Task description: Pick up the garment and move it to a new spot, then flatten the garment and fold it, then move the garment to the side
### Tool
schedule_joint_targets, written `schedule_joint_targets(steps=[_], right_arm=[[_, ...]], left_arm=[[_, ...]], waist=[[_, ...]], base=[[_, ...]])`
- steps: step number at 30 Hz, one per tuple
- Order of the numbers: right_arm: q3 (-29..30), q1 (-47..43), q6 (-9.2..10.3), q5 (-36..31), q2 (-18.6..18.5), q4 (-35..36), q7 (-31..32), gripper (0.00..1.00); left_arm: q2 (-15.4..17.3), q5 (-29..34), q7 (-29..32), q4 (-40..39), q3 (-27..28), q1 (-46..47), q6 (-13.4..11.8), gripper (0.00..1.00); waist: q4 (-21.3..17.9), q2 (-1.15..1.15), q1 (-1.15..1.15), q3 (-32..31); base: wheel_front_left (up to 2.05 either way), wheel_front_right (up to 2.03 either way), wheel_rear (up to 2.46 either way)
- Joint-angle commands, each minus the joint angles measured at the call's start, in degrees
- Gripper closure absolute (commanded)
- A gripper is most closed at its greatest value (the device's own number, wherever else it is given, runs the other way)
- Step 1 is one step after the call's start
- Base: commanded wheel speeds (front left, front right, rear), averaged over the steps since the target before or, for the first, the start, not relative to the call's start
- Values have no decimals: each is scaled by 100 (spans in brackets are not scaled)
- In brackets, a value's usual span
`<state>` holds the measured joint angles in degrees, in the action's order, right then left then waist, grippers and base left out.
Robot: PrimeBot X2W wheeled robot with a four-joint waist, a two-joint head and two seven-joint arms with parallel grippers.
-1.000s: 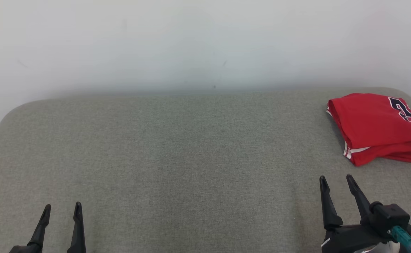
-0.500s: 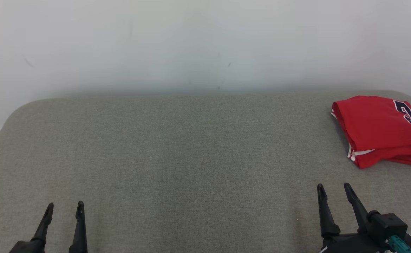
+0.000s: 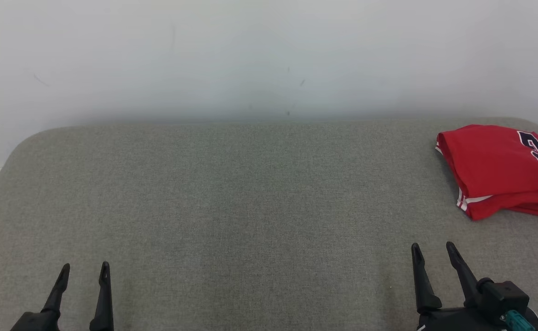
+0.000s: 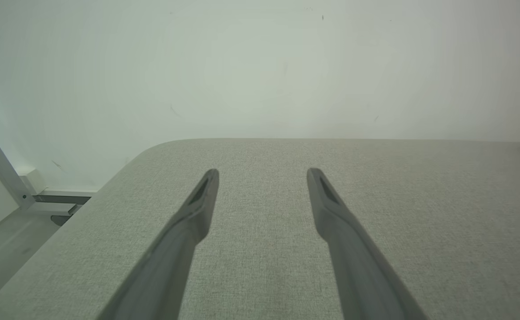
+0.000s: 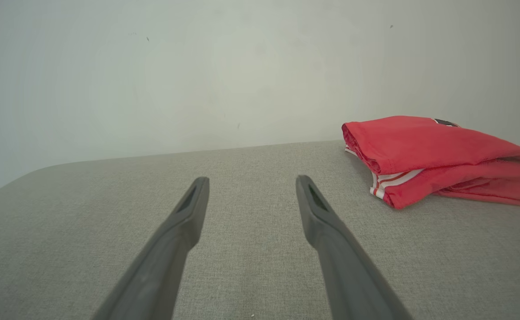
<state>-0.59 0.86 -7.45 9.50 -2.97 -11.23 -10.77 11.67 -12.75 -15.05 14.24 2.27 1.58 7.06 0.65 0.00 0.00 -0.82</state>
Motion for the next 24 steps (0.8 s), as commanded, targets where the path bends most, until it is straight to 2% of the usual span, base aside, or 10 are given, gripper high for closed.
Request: schedule_joint_targets(steps=[1,2,7,24], right_arm=[[-9,-26,0,29,12,-24,-39,0],[-4,0,-1,10,1,-24,-16,100],[-1,-132,-1,45,6,-269,27,100],[162,30,-2,1879,6,-262,407,100]], left_arm=[[24,46,-14,3,11,63,6,0],[1,6,0,-1,2,4,1,100],[-124,-43,44,227,-32,-134,1,100],[-288,-1802,521,170,81,17,11,100]], waist=[[-3,0,0,-2],[-2,0,0,-2],[-3,0,0,-1],[-11,0,0,12]], base=[[0,0,0],[0,0,0],[0,0,0],[0,0,0]])
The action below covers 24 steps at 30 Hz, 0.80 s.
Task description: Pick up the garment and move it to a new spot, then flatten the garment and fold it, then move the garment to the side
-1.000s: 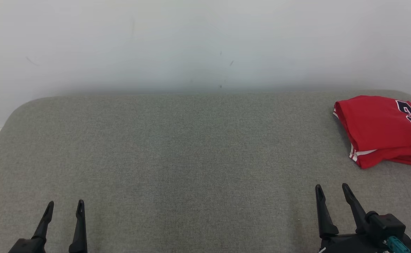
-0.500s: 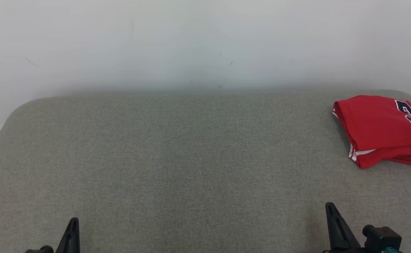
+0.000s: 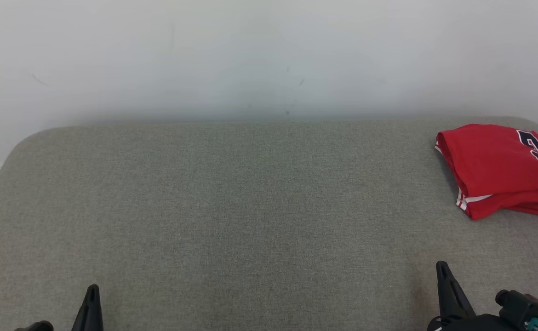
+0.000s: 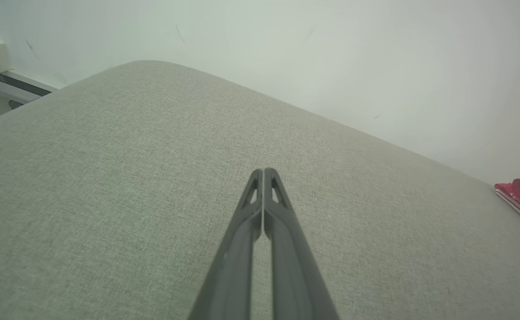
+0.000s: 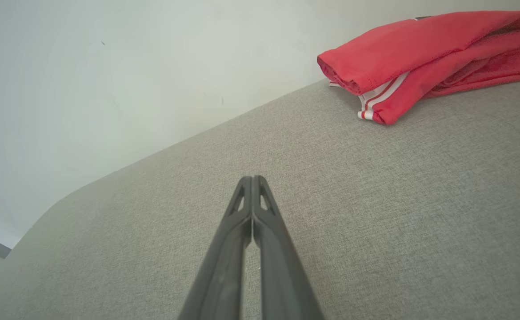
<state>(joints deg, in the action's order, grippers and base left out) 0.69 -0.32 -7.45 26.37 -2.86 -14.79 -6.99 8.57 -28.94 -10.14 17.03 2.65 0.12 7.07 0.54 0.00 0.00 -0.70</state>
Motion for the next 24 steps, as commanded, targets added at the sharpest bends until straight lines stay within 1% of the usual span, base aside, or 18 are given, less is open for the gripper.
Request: schedule_joint_targets(steps=[1,13,24], right_arm=[[43,155,-2,288,-5,94,49,100],[138,251,-2,1365,-5,97,272,100],[215,323,-2,2239,-5,98,455,100]], left_arm=[[13,-277,54,-114,48,171,11,100],[-86,-1318,326,-153,104,252,18,100],[-165,-2151,550,-184,154,323,24,100]], waist=[[-1,0,0,1],[-7,0,0,11],[-12,0,0,20]], base=[[0,0,0],[0,0,0],[0,0,0]])
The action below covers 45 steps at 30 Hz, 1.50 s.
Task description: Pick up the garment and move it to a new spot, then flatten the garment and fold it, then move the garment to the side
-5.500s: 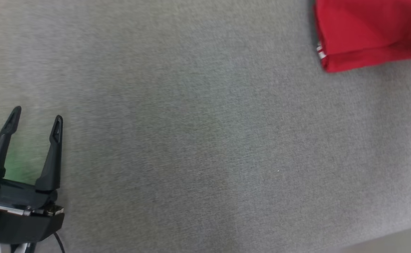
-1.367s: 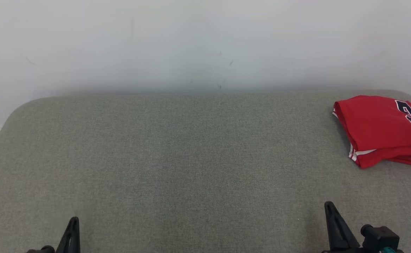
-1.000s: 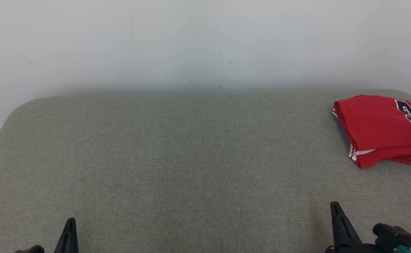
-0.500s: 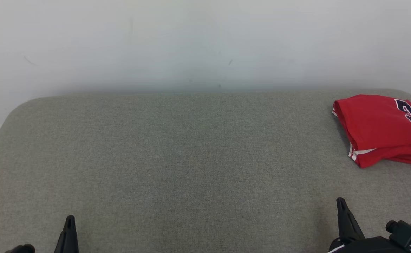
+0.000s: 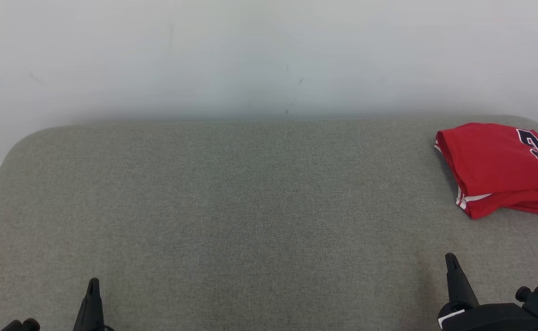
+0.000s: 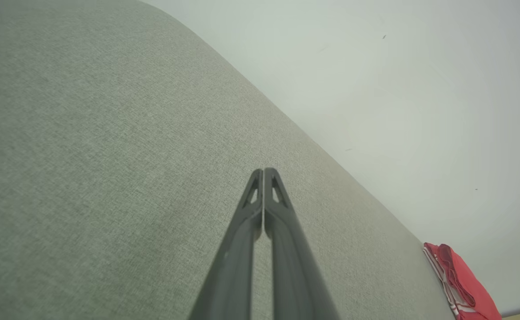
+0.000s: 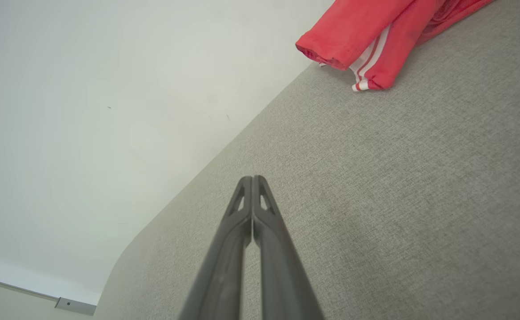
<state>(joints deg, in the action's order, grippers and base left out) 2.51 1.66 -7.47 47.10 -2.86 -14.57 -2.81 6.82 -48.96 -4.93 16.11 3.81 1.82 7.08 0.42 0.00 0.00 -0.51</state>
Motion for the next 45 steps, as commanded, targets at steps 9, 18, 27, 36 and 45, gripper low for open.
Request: schedule_joint_targets(steps=[9,18,27,36,45], right_arm=[[84,175,-2,740,-5,78,156,100],[137,228,-2,1341,-4,78,282,100],[184,270,-3,1882,-4,77,391,100],[228,310,-3,2395,-4,76,496,100],[268,352,-3,2851,-4,75,594,100]], left_arm=[[-44,-713,179,-110,72,198,28,100],[-100,-1274,334,-127,106,244,32,100],[-152,-1806,474,-144,138,280,37,100],[-199,-2286,607,-162,164,323,42,100],[-243,-2739,726,-175,192,360,47,100]], waist=[[-4,0,0,7],[-9,0,0,15],[-13,0,0,22],[-18,0,0,29],[-22,0,0,37]], base=[[0,0,0],[0,0,0],[0,0,0],[0,0,0],[0,0,0]])
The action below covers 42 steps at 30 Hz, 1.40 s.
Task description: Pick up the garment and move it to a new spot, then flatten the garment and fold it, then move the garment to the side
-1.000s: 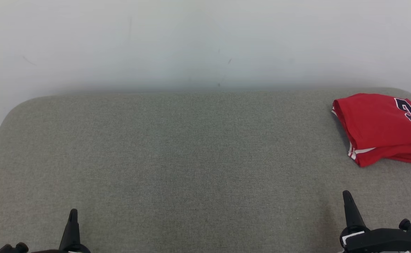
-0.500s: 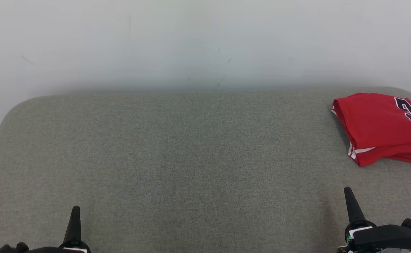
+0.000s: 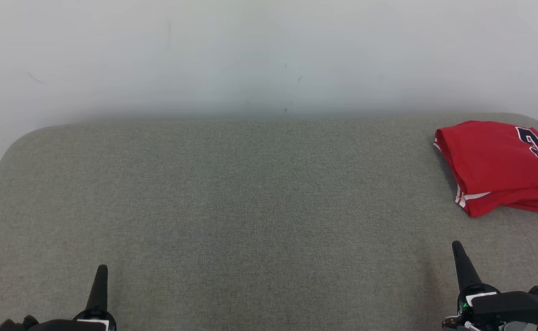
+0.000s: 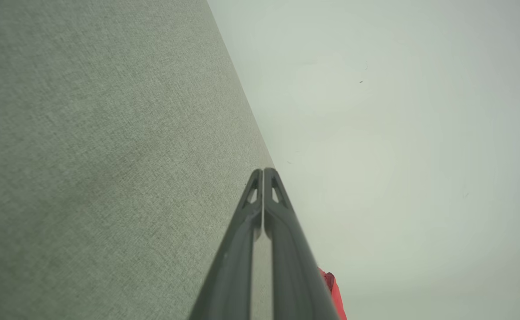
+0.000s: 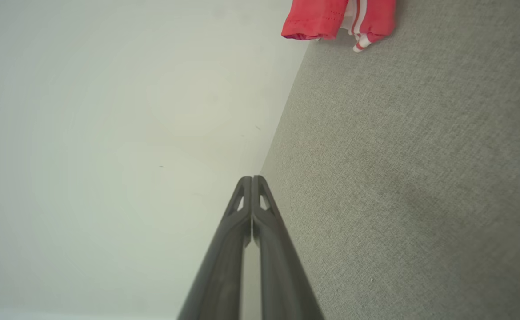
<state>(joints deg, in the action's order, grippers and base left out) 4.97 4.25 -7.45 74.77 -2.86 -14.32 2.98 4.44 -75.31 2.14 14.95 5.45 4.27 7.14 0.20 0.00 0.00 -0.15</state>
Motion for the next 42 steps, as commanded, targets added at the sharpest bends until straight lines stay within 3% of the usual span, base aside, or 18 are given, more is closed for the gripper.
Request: schedule_joint_targets(steps=[1,42], right_arm=[[28,95,-5,135,-4,50,29,100],[170,213,-6,1767,-2,38,370,100]], left_arm=[[-12,-160,35,-60,31,116,42,100],[-169,-1722,454,-101,121,227,42,100]], waist=[[-1,0,0,1],[-20,0,0,33]], base=[[0,0,0],[0,0,0]])
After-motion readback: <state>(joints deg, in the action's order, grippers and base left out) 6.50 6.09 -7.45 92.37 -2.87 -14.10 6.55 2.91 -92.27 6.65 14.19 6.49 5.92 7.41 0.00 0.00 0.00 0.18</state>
